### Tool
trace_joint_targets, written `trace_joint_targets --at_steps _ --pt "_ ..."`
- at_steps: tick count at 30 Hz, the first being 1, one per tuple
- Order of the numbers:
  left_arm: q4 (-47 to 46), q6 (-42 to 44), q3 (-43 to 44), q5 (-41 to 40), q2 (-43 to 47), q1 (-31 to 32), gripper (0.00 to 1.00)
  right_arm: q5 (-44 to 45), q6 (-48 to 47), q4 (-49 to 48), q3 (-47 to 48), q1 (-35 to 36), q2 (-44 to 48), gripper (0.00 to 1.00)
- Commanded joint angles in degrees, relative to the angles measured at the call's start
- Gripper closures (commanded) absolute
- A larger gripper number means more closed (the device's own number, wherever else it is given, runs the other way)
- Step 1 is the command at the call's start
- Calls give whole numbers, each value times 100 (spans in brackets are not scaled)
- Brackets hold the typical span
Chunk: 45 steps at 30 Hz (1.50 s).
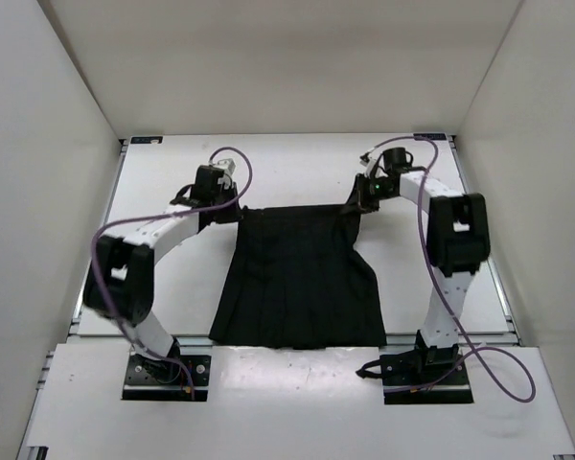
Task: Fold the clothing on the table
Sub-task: Flatten the skirt out
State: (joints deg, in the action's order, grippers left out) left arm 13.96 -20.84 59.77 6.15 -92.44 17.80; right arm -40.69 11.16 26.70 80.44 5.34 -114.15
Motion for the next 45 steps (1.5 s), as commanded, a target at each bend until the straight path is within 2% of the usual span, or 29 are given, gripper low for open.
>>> trace_joint_targets --at_steps 1,5,6,7,8,9,10,11,12,14,18,19,20,21,22,24,28,29,31,32,39,45 --pt "-341 308 1016 -606 -543 -216 100 183 -447 -78 1715 -42 -684 100" --pt "-157 370 2220 -747 -1511 -199 98 465 -492 204 3072 -77 -1399 97" --pt "-69 379 2519 -773 -1687 -224 88 456 -440 230 3361 -103 -1443 85" --pt "62 405 2688 -765 -1767 -225 79 430 -404 231 3581 -139 -1505 65" --pt "211 405 2933 -765 -1908 -233 61 413 -378 239 3644 -191 -1505 57" --pt "256 449 3109 -756 -1970 -268 36 395 -343 300 3706 -226 -1462 44" --pt "379 449 3163 -756 -1979 -260 26 430 -360 292 3628 -244 -1339 40" --pt "397 475 3146 -738 -1936 -242 9 456 -360 318 3436 -270 -1129 36" --pt "371 510 3120 -730 -1831 -225 2 648 -430 345 3304 -201 -1023 31" --pt "397 467 2911 -764 -1577 -146 2 895 -579 389 2638 -192 -488 31" --pt "327 396 1902 -668 -839 206 6 1623 -782 406 1283 98 461 32" --pt "440 362 1794 -659 -697 345 8 1686 -764 398 811 177 568 35" --pt "485 300 1471 -677 -531 434 18 1687 -642 415 389 221 856 40" --pt "450 178 1146 -546 -303 495 33 1687 -580 424 10 291 1103 45" --pt "433 90 733 -345 -57 557 48 1565 -449 398 -185 318 1184 56" --pt "214 -147 258 -133 268 715 67 1389 -203 127 -1000 440 1718 65" --pt "177 -368 -430 -211 613 1075 90 1607 149 -121 -1795 731 2230 72" --pt "99 -464 -570 -150 570 1102 96 1521 219 -165 -1961 749 2274 84" --pt "11 -605 -737 -88 561 1102 100 1511 334 -200 -2242 731 2274 98" --pt "2 -640 -878 -88 535 1111 100 1485 334 -191 -2287 775 2265 100" --pt "-323 -869 -1397 -255 342 1173 100 1854 264 -77 -2507 688 1915 100" --pt "-86 -1079 -1459 -535 -10 1173 100 1819 238 -182 -2622 503 1703 100"
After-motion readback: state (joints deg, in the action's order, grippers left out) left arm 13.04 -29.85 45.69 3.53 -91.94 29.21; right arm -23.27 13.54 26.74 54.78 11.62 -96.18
